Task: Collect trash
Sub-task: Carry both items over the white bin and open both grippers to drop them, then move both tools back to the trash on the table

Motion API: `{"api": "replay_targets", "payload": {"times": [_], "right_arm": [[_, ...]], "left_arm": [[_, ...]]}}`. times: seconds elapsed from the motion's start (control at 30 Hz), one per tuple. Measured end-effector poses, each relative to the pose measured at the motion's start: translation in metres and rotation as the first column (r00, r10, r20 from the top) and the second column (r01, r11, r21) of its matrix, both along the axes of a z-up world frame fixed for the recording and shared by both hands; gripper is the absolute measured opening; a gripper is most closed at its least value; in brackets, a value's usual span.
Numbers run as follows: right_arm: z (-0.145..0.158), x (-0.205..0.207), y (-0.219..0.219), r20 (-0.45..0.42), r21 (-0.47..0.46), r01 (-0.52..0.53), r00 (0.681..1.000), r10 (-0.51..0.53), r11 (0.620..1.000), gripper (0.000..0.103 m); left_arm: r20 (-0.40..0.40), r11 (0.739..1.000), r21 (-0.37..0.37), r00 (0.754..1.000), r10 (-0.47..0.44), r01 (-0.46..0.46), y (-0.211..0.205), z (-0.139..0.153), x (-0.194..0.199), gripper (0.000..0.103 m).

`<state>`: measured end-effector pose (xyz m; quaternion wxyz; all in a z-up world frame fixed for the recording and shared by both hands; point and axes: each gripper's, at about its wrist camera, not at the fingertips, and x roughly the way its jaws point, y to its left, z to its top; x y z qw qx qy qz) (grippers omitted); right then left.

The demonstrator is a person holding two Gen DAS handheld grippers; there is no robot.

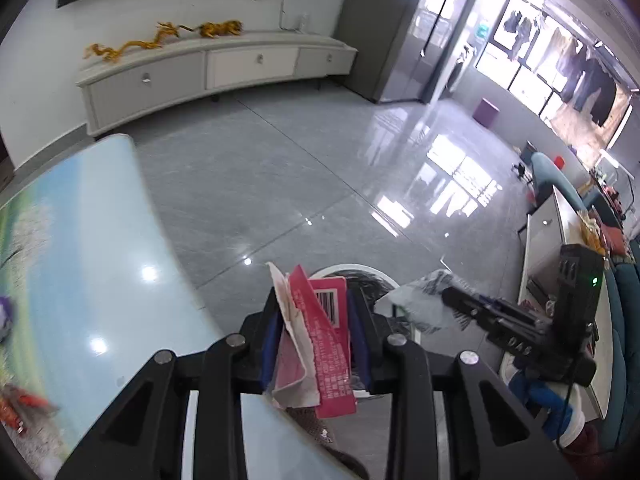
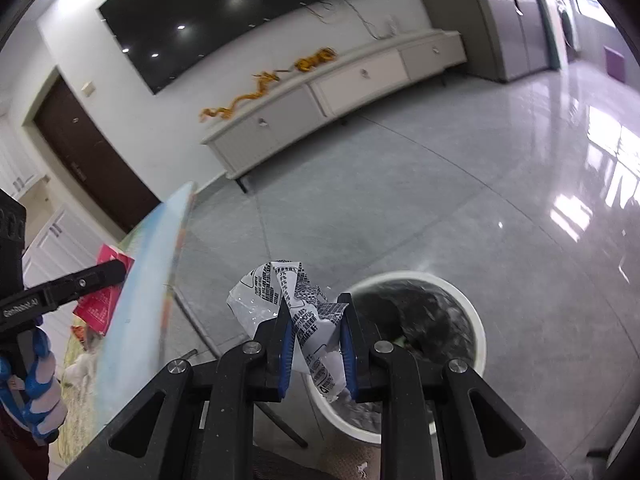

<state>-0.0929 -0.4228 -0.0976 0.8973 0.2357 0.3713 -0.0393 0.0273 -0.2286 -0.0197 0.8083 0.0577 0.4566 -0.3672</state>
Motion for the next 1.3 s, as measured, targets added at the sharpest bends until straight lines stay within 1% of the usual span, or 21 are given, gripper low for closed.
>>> {"api": "replay_targets", "payload": {"times": [0.13,0.23,0.3,0.33,0.37,0.43,0.53,0.7,0.87,1.07,1.17,1.3], "right_arm": [[-0.028,0.003,-0.021,-0.069,0.029,0.042,0.997,-0.04,0.999,0.022],[-0.045,0.009,-0.032,-0.111,0.038,0.064,0.992,-0.059,0.997,0.024],[-0.056,0.009,-0.04,-0.134,0.045,0.086,0.988,-0.079,0.995,0.044],[-0.061,0.01,-0.044,-0.144,0.051,0.101,0.985,-0.092,0.994,0.047],[-0.066,0.01,-0.047,-0.151,0.057,0.111,0.983,-0.101,0.992,0.048],[-0.073,0.007,-0.051,-0.163,0.07,0.125,0.98,-0.113,0.99,0.048],[-0.079,0.006,-0.058,-0.177,0.078,0.144,0.976,-0.129,0.986,0.048],[-0.073,0.002,-0.062,-0.169,0.068,0.169,0.973,-0.155,0.983,0.048],[-0.06,-0.002,-0.061,-0.143,0.058,0.192,0.973,-0.182,0.98,0.048],[-0.033,-0.003,-0.042,-0.097,0.036,0.187,0.978,-0.183,0.982,0.051],[-0.017,-0.002,-0.026,-0.069,0.02,0.172,0.983,-0.171,0.985,0.052],[0.005,0.0,-0.006,-0.03,-0.001,0.147,0.989,-0.147,0.989,0.054]], "left_arm": [[-0.05,0.999,0.011,0.997,-0.05,0.05,-0.047,-0.018,0.006,0.031],[-0.103,0.997,0.001,0.991,-0.081,0.082,-0.075,-0.033,0.011,0.031],[-0.135,0.995,-0.008,0.986,-0.097,0.097,-0.09,-0.042,0.015,0.033],[-0.147,0.995,-0.01,0.984,-0.103,0.103,-0.096,-0.045,0.016,0.037],[-0.161,0.994,-0.014,0.981,-0.11,0.109,-0.103,-0.049,0.018,0.041],[-0.174,0.993,-0.013,0.978,-0.115,0.115,-0.114,-0.053,0.02,0.047],[-0.178,0.993,-0.013,0.977,-0.12,0.119,-0.12,-0.055,0.02,0.048],[-0.152,0.992,-0.019,0.981,-0.123,0.122,-0.11,-0.048,0.017,0.048],[-0.123,0.994,-0.017,0.987,-0.107,0.105,-0.096,-0.04,0.006,0.048],[-0.091,0.997,-0.027,0.993,-0.069,0.067,-0.07,-0.025,-0.005,0.048],[-0.086,0.998,-0.051,0.995,-0.042,0.038,-0.05,-0.016,-0.008,0.048],[-0.058,0.997,-0.079,0.998,0.003,-0.007,-0.02,0.0,-0.01,0.048]]}}
